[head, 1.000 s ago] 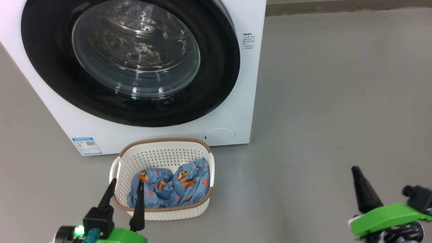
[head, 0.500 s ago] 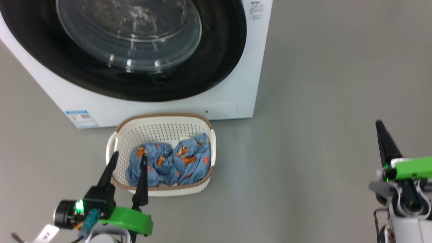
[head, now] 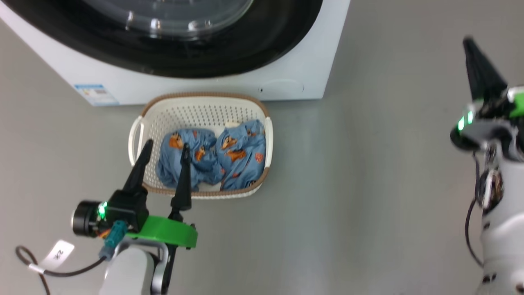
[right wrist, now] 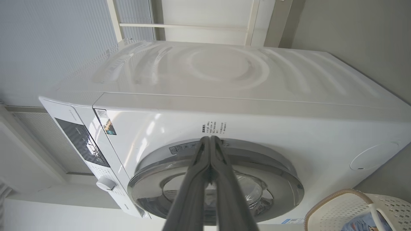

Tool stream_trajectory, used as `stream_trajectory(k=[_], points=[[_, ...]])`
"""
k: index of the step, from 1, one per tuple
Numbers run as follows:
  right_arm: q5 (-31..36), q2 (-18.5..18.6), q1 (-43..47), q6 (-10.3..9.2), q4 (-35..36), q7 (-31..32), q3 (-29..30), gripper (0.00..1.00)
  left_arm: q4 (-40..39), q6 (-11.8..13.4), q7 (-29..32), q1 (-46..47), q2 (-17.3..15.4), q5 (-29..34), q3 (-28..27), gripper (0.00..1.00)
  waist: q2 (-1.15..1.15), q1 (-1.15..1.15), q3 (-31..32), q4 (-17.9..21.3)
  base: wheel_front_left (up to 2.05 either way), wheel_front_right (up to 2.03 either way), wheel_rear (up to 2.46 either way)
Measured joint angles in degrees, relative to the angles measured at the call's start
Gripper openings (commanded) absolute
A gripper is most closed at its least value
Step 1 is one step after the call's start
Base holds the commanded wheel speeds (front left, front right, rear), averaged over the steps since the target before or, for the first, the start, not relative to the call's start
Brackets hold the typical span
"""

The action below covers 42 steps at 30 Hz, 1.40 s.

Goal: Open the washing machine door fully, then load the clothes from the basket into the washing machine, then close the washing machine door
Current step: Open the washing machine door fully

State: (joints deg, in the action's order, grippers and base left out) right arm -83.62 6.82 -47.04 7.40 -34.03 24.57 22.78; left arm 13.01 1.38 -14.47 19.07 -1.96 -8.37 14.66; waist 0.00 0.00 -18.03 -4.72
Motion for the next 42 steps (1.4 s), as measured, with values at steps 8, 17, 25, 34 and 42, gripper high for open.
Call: stream_trajectory(k=[8,17,25,34,42], points=[[-1.85,1.36,-10.73,0.0,-3.97,5.39,-1.81,0.0,-0.77,0.76,-0.01,3.12,0.11,-1.0,1.62,1.0,0.0,0.0,-4.39,-2.0,0.0,0.0,0.0],[-1.63,3.02,-23.22,0.0,-10.47,7.71,-3.87,0.0,-2.01,1.49,-0.05,4.88,0.15,-1.82,3.26,1.0,0.0,0.0,-8.51,-5.02,0.0,0.0,0.0],[2.04,4.33,-32.75,0.0,-17.27,9.14,-7.14,0.0,-3.04,2.46,-0.05,7.08,0.21,-2.68,5.39,1.0,0.0,0.0,-11.74,-7.4,0.0,0.0,0.0],[5.52,4.58,-39.41,0.0,-21.94,9.61,-9.35,0.0,-3.59,3.47,-0.07,8.57,0.23,-4.46,7.19,1.0,0.0,0.0,-14.11,-9.69,0.0,0.0,0.0],[7.14,4.99,-41.95,0.0,-24.75,10.54,-10.38,0.0,-3.67,3.96,-0.07,8.66,0.24,-4.87,7.94,1.0,0.0,0.0,-15.07,-10.78,0.0,0.0,0.0]])
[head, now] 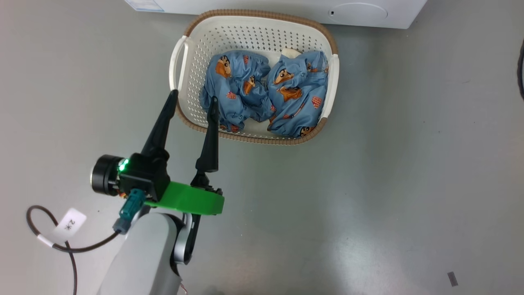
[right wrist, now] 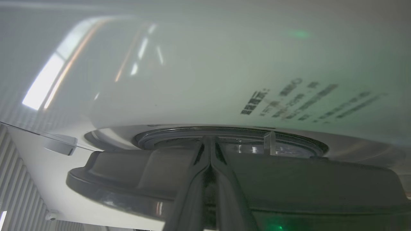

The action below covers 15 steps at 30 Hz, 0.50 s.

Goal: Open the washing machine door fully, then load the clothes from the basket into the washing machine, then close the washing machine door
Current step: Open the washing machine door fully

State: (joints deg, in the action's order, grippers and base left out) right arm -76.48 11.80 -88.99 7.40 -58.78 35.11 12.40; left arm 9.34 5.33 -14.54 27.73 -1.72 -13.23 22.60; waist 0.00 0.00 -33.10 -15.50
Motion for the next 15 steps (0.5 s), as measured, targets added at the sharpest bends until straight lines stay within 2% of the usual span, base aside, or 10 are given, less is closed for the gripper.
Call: stream_trajectory(k=[15], points=[[1.78,0.98,1.03,0.0,1.04,5.88,-1.07,0.0,0.23,0.05,0.0,0.22,0.01,-0.08,0.32,1.0,0.0,0.0,0.84,0.31,0.0,0.0,0.0]])
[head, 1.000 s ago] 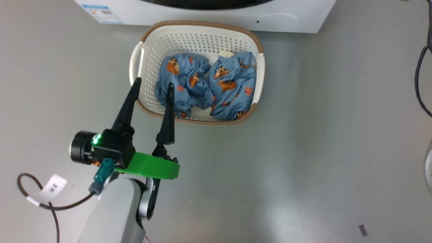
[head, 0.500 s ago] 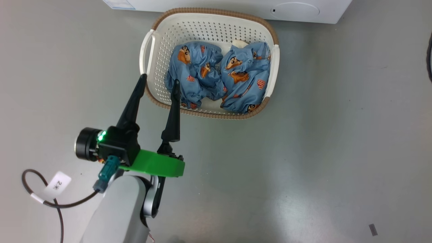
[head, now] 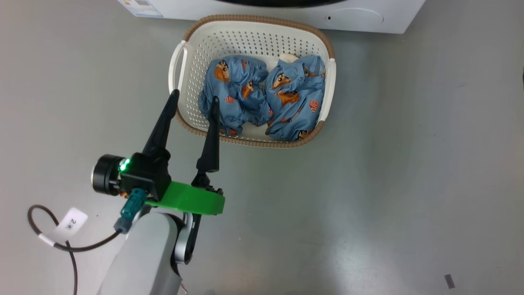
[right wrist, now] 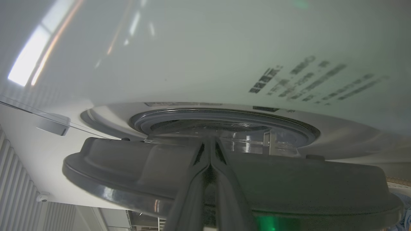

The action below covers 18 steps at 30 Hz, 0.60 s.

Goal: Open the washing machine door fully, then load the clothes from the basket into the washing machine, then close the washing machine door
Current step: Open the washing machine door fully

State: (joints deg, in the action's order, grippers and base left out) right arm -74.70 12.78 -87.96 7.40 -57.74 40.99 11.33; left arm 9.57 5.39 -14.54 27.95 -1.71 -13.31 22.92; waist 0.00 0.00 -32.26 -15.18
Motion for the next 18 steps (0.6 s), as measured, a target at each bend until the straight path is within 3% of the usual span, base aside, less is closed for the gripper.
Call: stream_trajectory(k=[11,18], points=[[-1.63,-1.44,9.05,0.0,8.18,5.14,0.96,0.0,0.62,-0.01,0.0,-0.1,-0.01,0.04,-0.15,1.0,0.0,0.0,2.64,0.55,0.0,0.0,0.0],[-2.91,-4.49,17.45,0.0,13.89,7.92,1.24,0.0,1.47,-0.01,0.0,-0.97,-0.02,0.21,-0.19,1.0,0.0,0.0,4.91,0.76,0.0,0.0,0.0]])
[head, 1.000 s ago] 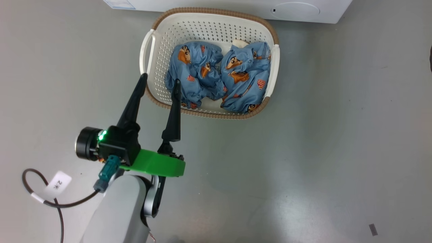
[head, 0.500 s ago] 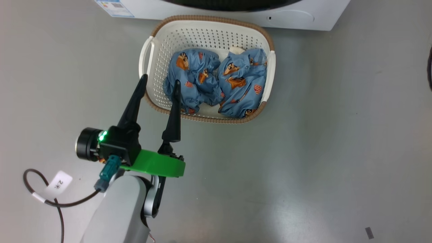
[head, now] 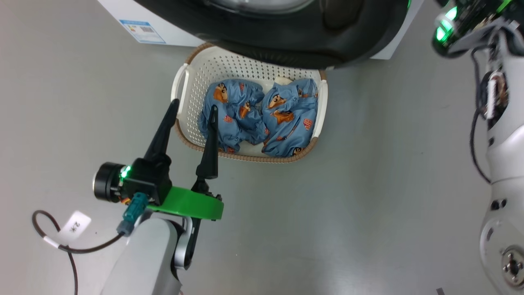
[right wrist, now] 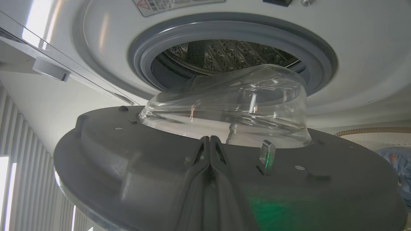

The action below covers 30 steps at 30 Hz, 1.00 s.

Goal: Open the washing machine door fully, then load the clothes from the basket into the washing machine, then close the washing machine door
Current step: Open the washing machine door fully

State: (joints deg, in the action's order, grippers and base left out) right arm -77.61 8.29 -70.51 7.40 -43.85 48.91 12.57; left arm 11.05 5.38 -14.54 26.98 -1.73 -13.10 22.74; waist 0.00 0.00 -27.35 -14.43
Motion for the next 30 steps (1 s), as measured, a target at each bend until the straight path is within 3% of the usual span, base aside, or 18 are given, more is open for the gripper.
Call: stream_trajectory(k=[11,15,23,30], points=[[-1.54,-3.16,12.56,0.0,11.06,2.77,0.22,0.0,0.88,-0.1,0.01,-2.7,-0.01,0.42,-0.04,1.0,0.0,0.0,3.61,0.02,0.0,0.0,0.0],[-1.57,-3.82,17.42,0.0,14.25,0.05,-1.07,0.0,1.34,-0.18,0.0,-4.1,-0.02,0.42,-0.36,1.0,0.0,0.0,5.16,0.01,0.0,0.0,0.0],[-7.01,-3.59,23.93,0.0,15.04,-10.4,-12.79,0.0,2.32,-1.14,0.0,-5.99,-0.04,0.55,-1.21,1.0,0.0,0.0,8.09,0.13,0.0,0.0,0.0],[-12.44,-3.71,27.09,0.0,15.01,-15.7,-22.06,0.0,2.74,-1.19,0.01,-7.56,-0.04,0.87,-1.38,1.0,0.0,0.0,10.39,0.09,0.0,0.0,0.0]])
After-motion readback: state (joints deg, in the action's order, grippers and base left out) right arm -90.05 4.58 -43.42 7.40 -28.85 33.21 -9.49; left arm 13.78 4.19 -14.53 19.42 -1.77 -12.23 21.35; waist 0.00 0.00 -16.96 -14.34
